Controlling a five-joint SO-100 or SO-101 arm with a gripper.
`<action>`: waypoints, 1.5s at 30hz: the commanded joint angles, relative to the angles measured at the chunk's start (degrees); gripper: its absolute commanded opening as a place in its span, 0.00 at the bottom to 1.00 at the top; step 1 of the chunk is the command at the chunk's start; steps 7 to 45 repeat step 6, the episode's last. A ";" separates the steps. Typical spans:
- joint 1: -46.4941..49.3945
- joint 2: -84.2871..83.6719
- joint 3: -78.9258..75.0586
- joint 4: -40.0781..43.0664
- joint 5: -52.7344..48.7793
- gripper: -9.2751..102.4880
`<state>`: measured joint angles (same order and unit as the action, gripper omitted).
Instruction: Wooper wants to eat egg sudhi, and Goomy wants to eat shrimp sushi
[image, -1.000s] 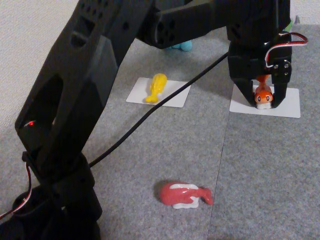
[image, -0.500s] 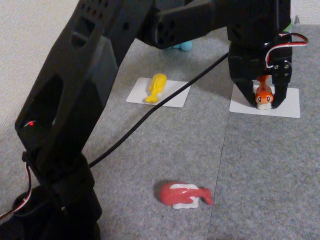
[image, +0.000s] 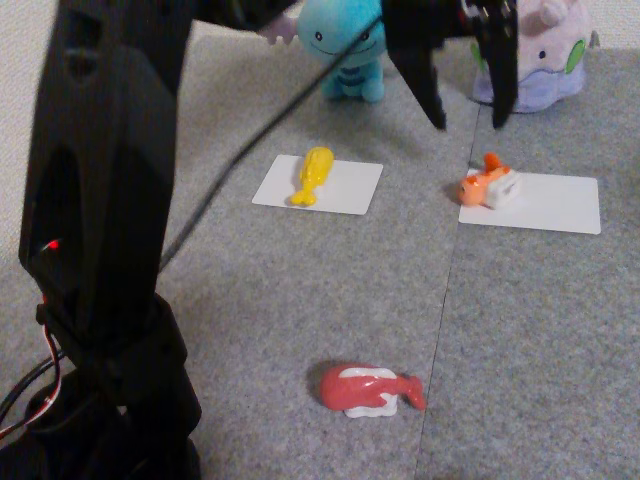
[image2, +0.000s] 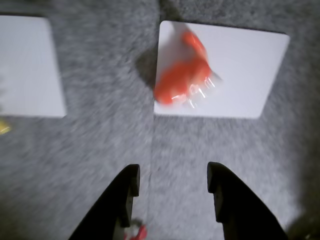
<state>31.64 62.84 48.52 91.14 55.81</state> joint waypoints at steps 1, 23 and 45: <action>-2.20 9.32 -2.29 2.99 1.67 0.23; -5.45 16.96 -1.93 6.24 4.39 0.23; -5.45 16.96 -1.93 6.24 4.39 0.23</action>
